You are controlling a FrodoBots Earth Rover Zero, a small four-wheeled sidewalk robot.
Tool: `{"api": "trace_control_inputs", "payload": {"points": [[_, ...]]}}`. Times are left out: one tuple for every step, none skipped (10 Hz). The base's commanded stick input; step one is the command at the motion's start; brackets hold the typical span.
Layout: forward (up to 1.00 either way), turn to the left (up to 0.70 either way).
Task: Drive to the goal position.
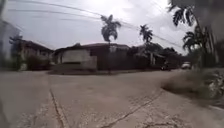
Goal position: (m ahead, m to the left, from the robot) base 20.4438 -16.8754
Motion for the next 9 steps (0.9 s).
{"api": "trace_control_inputs", "payload": {"points": [[0.5, -0.12], [0.5, -0.47], [0.5, -0.5], [0.5, -0.5], [0.5, -0.5], [0.5, -0.5], [0.5, -0.5], [0.5, -0.5], [0.5, -0.5]]}}
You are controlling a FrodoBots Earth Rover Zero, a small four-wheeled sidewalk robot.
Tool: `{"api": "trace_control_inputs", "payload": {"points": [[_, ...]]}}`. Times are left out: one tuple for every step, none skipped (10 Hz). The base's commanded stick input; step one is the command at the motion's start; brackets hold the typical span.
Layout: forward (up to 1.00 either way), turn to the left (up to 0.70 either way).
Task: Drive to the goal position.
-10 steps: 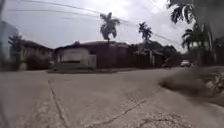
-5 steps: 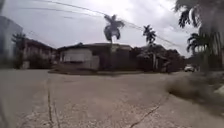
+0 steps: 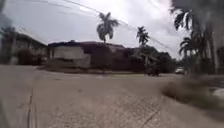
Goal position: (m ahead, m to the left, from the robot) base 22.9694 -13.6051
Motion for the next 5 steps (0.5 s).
{"api": "trace_control_inputs", "payload": {"points": [[0.5, -0.5], [0.5, -0.5], [0.5, -0.5], [0.5, -0.5], [0.5, -0.5]]}}
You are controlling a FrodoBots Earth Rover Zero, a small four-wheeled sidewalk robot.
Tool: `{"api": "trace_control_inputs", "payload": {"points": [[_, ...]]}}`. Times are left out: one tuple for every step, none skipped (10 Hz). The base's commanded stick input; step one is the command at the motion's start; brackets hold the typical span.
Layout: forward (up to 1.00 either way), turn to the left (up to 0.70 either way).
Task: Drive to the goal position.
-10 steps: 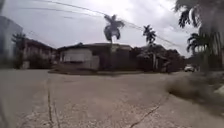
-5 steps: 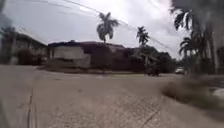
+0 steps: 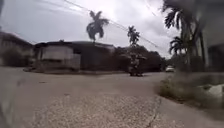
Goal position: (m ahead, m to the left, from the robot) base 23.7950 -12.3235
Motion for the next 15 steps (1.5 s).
{"api": "trace_control_inputs", "payload": {"points": [[0.5, -0.5], [0.5, -0.5], [0.5, -0.5], [0.5, -0.5], [0.5, -0.5], [0.5, -0.5], [0.5, -0.5], [0.5, -0.31], [0.5, 0.0], [0.5, 0.0], [0.5, 0.0], [0.5, 0.0], [0.5, 0.0], [0.5, 0.0], [0.5, 0.0]]}}
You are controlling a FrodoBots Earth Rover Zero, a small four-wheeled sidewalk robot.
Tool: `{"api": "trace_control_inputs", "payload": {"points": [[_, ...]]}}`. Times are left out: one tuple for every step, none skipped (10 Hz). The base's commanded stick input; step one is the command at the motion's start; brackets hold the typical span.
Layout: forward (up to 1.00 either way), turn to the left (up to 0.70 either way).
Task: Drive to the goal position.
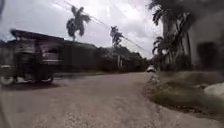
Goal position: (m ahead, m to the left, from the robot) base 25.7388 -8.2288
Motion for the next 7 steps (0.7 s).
{"api": "trace_control_inputs", "payload": {"points": [[0.5, 0.0], [0.5, 0.0], [0.5, 0.0], [0.5, 0.0], [0.5, 0.0], [0.5, 0.0], [0.5, 0.0]]}}
